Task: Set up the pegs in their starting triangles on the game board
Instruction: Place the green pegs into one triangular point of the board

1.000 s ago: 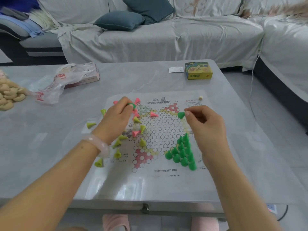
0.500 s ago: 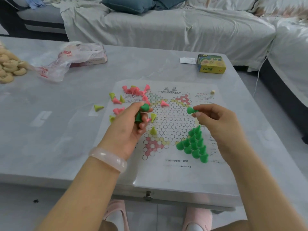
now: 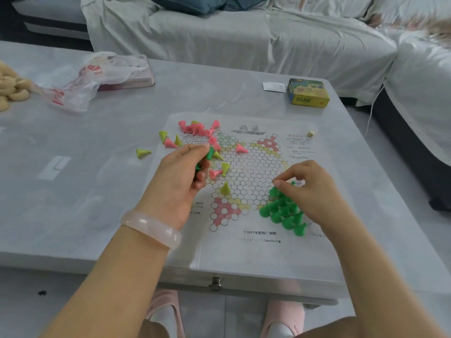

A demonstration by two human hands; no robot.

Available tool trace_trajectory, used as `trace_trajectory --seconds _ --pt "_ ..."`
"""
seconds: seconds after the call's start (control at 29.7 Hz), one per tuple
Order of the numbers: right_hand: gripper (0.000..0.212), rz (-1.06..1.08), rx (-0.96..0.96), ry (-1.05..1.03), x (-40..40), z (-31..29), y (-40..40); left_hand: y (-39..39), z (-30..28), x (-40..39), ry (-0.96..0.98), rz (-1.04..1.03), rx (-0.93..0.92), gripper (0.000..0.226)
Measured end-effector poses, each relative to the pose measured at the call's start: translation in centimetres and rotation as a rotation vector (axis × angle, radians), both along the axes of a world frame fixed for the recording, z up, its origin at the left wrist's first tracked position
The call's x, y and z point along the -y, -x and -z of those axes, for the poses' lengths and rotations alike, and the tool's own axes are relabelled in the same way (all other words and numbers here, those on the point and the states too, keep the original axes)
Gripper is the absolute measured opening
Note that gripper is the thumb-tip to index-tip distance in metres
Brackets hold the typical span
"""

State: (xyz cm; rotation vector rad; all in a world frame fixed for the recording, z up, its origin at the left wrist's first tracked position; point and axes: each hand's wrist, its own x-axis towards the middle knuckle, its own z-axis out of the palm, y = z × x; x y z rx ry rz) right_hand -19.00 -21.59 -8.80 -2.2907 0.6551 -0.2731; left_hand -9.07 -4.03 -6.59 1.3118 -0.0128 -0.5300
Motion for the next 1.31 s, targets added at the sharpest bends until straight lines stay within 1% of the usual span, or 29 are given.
trace_trajectory --seconds 0.13,0.54,1.01,1.21,1.31 --pt "0.019 -0.014 -0.008 0.027 0.12 0.21 0.01 0.07 -0.03 -0.02 -0.011 0.014 -0.001 0.016" --pt "0.007 -0.050 -0.060 0.071 0.36 0.52 0.01 0.22 -0.04 0.05 -0.022 0.024 0.000 0.015" --pt "0.008 -0.079 -0.135 0.099 0.33 0.43 0.19 0.13 -0.07 -0.24 -0.009 0.033 -0.001 0.013" --pt "0.010 -0.098 -0.117 0.088 0.24 0.22 0.28 0.13 0.00 -0.32 -0.018 0.043 0.003 0.013" --pt "0.010 -0.082 -0.042 0.024 0.09 -0.12 0.42 0.16 -0.09 -0.26 -0.025 0.040 -0.001 0.013"
